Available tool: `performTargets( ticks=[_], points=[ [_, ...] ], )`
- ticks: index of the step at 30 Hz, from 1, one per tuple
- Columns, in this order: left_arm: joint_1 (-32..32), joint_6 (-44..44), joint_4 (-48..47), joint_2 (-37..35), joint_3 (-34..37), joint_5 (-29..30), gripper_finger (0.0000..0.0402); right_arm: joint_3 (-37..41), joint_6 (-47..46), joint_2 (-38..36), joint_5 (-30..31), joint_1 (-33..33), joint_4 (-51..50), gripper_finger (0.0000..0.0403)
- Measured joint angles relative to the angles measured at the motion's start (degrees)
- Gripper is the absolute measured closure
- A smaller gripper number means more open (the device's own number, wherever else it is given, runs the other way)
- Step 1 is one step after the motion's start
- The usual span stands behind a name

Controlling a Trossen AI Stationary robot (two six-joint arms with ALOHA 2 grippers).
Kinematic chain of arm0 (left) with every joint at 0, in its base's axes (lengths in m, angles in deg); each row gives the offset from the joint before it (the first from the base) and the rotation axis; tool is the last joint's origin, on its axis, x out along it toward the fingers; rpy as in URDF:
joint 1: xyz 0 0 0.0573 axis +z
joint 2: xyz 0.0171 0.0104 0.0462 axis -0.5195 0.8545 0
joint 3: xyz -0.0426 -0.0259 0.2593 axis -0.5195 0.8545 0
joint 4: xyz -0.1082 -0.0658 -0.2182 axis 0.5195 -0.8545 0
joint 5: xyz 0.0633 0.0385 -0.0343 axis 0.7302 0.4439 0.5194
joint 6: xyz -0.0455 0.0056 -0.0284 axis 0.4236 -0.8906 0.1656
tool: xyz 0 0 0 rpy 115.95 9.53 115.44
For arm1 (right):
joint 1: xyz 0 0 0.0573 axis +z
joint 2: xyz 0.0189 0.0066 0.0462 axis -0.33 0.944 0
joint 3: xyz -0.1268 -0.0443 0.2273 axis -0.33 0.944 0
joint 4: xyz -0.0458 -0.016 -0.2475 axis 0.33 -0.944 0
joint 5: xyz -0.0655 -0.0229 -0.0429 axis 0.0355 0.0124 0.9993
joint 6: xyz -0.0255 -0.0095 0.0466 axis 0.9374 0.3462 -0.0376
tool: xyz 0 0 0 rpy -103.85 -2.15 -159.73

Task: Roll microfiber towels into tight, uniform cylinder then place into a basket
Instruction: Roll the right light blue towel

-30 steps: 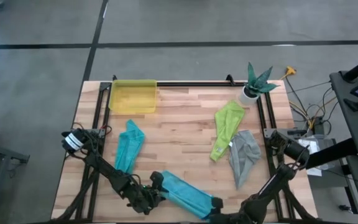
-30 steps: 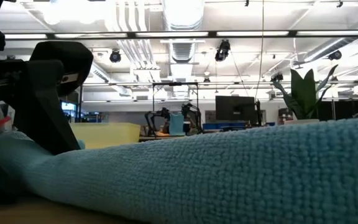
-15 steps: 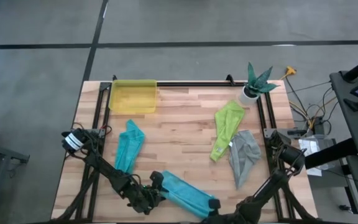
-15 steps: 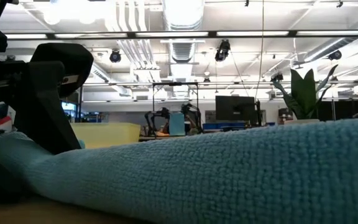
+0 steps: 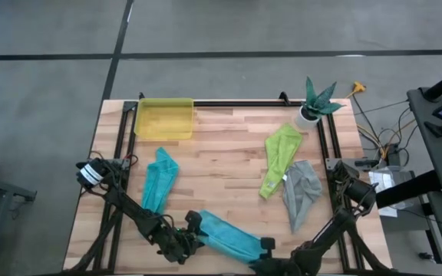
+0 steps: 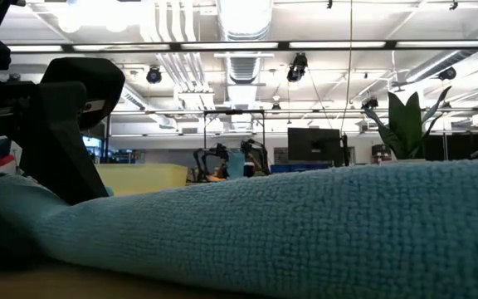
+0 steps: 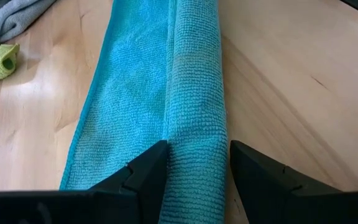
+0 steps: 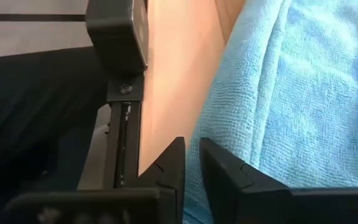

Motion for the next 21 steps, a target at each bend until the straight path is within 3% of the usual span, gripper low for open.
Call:
performTargets(
  ticks=[14, 21],
  points=[
    [0.0, 0.15, -0.08, 0.0, -0.13, -0.02, 0.024, -0.94, 4.13, -0.16, 4.99, -0.82, 2.05, 0.0367],
    [0.0, 0.17, 0.06, 0.0, -0.02, -0.04, 0.024, -0.9, 11.42, 0.33, 5.93, -1.11, 6.7, 0.0367]
  ],
)
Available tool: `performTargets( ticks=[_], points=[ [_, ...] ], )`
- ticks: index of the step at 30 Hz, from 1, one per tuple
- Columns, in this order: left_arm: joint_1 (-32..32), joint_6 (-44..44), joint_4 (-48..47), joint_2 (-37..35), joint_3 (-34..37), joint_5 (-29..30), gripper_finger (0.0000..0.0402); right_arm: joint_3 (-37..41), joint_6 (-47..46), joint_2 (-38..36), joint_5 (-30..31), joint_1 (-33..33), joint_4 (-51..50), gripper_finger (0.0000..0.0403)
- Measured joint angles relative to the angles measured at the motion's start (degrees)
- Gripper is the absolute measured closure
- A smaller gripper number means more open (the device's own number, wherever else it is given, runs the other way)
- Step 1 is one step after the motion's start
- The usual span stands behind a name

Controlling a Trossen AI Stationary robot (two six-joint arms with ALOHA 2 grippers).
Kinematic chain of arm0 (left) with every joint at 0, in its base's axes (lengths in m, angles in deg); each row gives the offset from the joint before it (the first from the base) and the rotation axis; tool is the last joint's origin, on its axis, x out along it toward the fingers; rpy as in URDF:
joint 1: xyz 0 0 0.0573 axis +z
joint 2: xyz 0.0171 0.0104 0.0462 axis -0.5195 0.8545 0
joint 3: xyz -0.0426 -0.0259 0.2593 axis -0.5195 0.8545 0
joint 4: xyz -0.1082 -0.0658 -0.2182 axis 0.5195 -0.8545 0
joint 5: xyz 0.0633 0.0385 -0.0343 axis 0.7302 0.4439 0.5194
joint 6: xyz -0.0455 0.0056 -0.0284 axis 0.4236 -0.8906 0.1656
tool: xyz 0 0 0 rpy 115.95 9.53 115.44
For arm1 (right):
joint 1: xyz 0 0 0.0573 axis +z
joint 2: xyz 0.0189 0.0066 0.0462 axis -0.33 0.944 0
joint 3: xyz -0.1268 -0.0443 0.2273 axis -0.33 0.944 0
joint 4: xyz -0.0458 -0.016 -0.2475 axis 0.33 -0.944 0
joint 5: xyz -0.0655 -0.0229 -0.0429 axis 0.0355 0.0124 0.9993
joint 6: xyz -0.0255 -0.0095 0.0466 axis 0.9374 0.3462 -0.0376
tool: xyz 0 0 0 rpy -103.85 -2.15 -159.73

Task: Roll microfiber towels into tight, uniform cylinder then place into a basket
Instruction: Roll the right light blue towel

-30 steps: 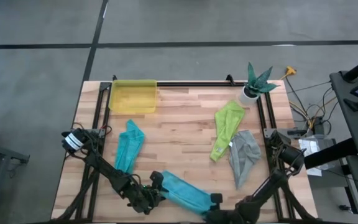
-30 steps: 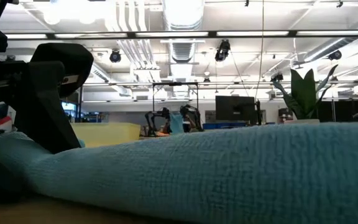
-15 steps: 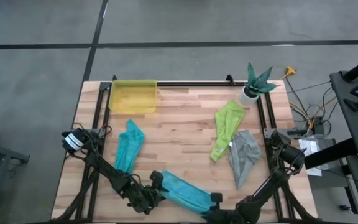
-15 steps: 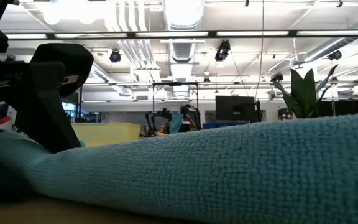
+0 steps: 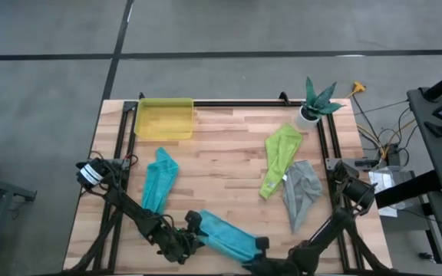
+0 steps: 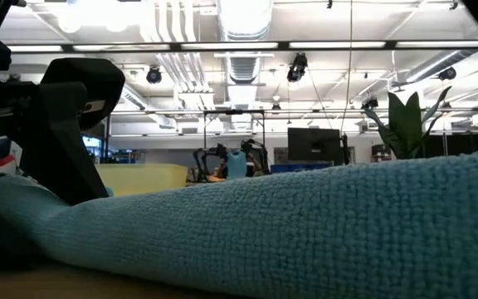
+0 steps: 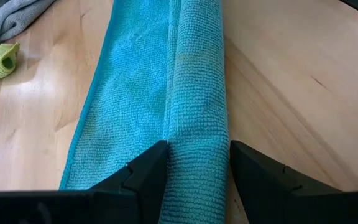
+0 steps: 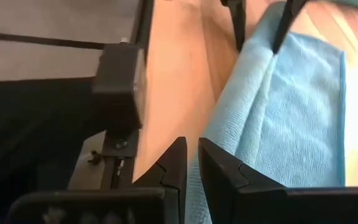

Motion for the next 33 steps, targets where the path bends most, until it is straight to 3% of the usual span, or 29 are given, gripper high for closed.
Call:
performTargets(
  ticks=[12, 21, 33],
  points=[
    [0.0, 0.0, 0.12, 0.0, 0.0, -0.02, 0.024, 0.24, 4.24, 0.0, 0.37, -2.92, 0.24, 0.0367],
    [0.0, -0.02, 0.14, 0.0, 0.0, -0.02, 0.024, 0.26, 9.34, 0.0, -2.91, -4.04, 5.47, 0.0367],
    [0.0, -0.02, 0.14, 0.0, -0.04, -0.04, 0.024, 1.71, 6.74, 0.02, -3.63, -5.13, 5.44, 0.0367]
  ],
)
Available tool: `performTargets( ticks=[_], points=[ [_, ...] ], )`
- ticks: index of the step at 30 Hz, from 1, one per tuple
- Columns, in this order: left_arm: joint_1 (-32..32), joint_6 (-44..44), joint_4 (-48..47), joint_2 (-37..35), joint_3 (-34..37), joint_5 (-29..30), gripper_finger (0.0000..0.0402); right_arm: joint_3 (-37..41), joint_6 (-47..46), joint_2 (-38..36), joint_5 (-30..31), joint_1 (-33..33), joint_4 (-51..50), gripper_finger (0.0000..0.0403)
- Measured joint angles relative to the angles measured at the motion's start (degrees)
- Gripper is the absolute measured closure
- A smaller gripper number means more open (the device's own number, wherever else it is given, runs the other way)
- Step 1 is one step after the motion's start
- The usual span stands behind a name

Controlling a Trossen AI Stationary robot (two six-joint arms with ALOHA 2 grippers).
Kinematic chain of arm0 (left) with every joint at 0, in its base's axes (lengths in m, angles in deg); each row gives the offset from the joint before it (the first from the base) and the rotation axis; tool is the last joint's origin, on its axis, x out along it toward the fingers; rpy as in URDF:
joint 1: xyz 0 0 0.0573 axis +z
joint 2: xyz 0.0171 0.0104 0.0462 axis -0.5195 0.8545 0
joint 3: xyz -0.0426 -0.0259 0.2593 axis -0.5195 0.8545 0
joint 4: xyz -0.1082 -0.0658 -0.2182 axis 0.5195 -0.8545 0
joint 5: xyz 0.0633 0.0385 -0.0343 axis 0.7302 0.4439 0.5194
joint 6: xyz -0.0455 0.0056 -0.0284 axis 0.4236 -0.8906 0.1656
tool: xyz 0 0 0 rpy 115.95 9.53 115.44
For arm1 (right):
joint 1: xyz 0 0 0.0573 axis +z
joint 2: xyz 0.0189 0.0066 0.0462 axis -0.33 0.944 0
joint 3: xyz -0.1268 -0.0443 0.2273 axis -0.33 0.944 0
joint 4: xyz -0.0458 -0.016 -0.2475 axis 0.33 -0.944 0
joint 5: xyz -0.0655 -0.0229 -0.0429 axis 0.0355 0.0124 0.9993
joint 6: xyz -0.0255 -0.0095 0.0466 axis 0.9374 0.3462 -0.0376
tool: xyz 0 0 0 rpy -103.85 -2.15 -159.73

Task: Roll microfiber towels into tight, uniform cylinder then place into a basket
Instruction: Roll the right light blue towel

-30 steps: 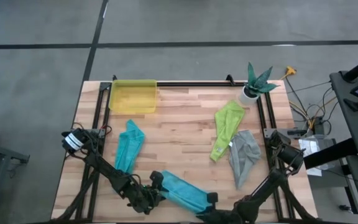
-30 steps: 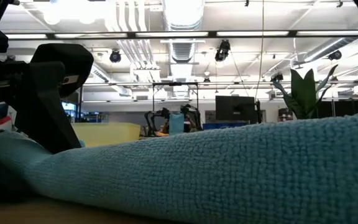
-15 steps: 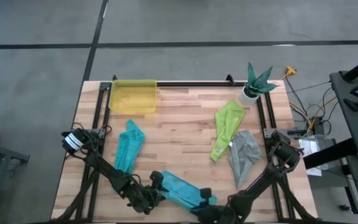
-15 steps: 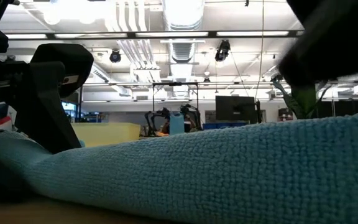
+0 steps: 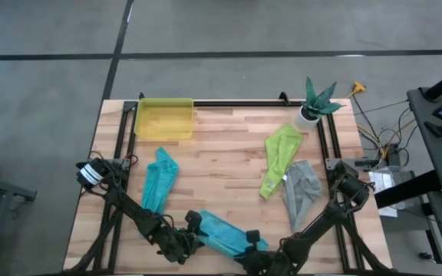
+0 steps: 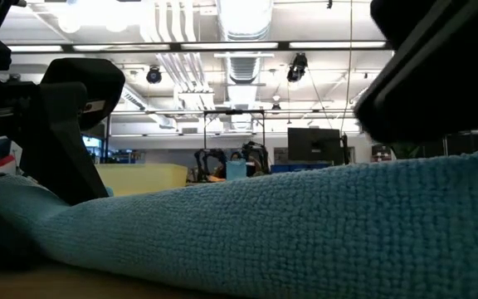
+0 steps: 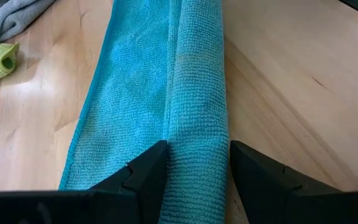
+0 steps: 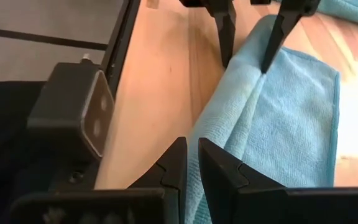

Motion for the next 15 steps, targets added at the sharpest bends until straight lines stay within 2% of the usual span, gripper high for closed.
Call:
performTargets(
  ticks=[15],
  points=[
    [0.0, 0.0, 0.06, 0.0, 0.04, -0.02, 0.024, 3.06, -3.72, 0.0, -1.08, -0.62, 0.1, 0.0367]
  ],
)
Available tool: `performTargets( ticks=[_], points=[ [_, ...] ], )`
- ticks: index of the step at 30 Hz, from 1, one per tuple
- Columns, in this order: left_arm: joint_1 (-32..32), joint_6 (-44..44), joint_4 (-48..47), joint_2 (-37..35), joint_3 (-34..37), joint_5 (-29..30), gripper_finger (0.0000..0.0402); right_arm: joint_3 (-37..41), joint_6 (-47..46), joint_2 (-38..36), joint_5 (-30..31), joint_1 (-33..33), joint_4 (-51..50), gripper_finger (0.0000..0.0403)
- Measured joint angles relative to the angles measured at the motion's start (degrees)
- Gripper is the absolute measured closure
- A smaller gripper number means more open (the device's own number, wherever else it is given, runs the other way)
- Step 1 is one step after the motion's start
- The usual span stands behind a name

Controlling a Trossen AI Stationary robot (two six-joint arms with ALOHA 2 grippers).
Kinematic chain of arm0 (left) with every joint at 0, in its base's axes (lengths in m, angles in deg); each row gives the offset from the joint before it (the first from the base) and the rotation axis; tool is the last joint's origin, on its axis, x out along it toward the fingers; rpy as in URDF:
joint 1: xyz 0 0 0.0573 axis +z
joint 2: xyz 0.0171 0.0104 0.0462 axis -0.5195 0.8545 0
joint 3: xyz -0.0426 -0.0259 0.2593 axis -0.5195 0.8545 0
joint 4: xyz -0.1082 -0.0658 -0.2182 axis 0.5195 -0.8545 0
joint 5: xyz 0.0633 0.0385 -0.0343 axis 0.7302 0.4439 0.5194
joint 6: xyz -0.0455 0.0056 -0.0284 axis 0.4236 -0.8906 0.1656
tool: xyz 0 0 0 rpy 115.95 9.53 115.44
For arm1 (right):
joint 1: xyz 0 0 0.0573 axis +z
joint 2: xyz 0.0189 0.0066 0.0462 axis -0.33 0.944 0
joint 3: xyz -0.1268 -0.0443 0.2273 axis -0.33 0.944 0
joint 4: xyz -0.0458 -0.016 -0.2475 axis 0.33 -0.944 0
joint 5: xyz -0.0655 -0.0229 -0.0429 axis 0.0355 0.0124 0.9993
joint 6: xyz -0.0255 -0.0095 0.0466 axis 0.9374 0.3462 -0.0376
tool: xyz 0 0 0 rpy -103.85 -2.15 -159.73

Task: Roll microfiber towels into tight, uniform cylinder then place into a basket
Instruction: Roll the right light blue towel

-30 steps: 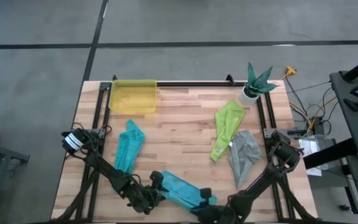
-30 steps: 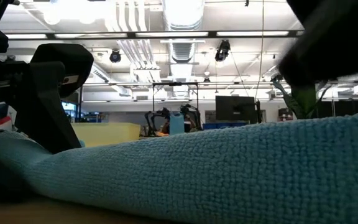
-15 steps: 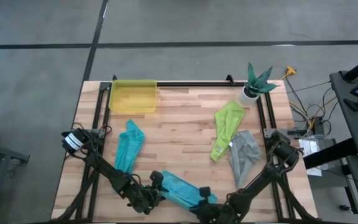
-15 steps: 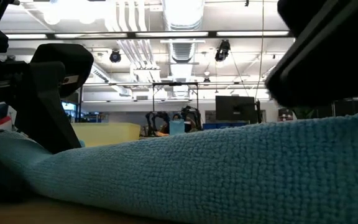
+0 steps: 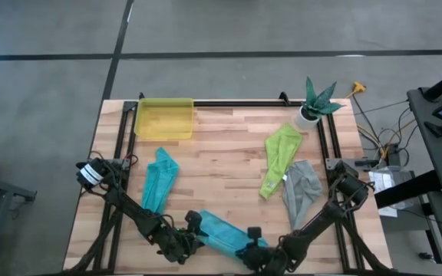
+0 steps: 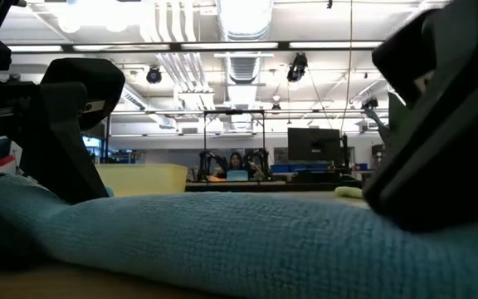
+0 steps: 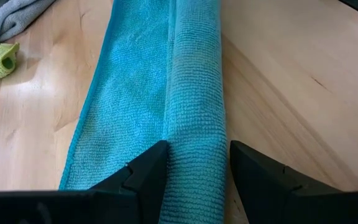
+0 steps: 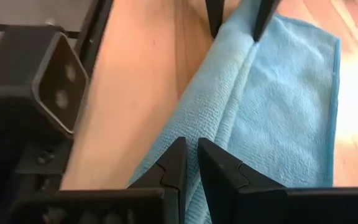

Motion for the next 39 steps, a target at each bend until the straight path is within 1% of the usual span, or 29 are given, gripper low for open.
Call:
performTargets(
  ticks=[8, 16, 21, 25, 28, 31, 34, 39],
  points=[
    [0.0, -0.48, -0.17, -0.05, -0.07, 0.0, 0.024, 0.32, -0.17, 0.02, 0.0, -0.25, 0.31, 0.0367],
    [-0.58, -6.05, -0.6, -4.03, -0.59, -0.12, 0.024, 0.65, -0.17, 0.02, 0.02, -0.66, 0.23, 0.0367],
    [-1.23, -6.78, 0.07, -4.53, -0.59, -0.35, 0.024, 0.93, -0.18, 0.02, 0.07, -0.74, 0.22, 0.0367],
    [-1.56, -10.3, 6.22, -1.75, -0.7, -4.7, 0.024, 1.53, -0.3, 0.02, 0.17, -0.94, 0.19, 0.0367],
    [-1.57, -14.52, 9.52, 0.8, -1.37, -5.54, 0.024, 2.1, -2.67, 0.02, 0.24, -1.19, 0.27, 0.0367],
    [-1.47, -16.88, 9.6, 3.06, -3.26, -4.85, 0.024, 2.83, -4.09, 0.02, 0.26, -1.33, 0.57, 0.0367],
    [-1.23, -18.97, 8.96, 4.82, -5.65, -1.75, 0.024, 3.32, -4.28, 0.02, 0.36, -1.29, 0.77, 0.0367],
    [-0.74, -20.02, 8.62, 5.4, -6.88, 1.49, 0.024, 3.53, -4.71, 0.0, 0.44, -1.27, 0.79, 0.0367]
  ],
)
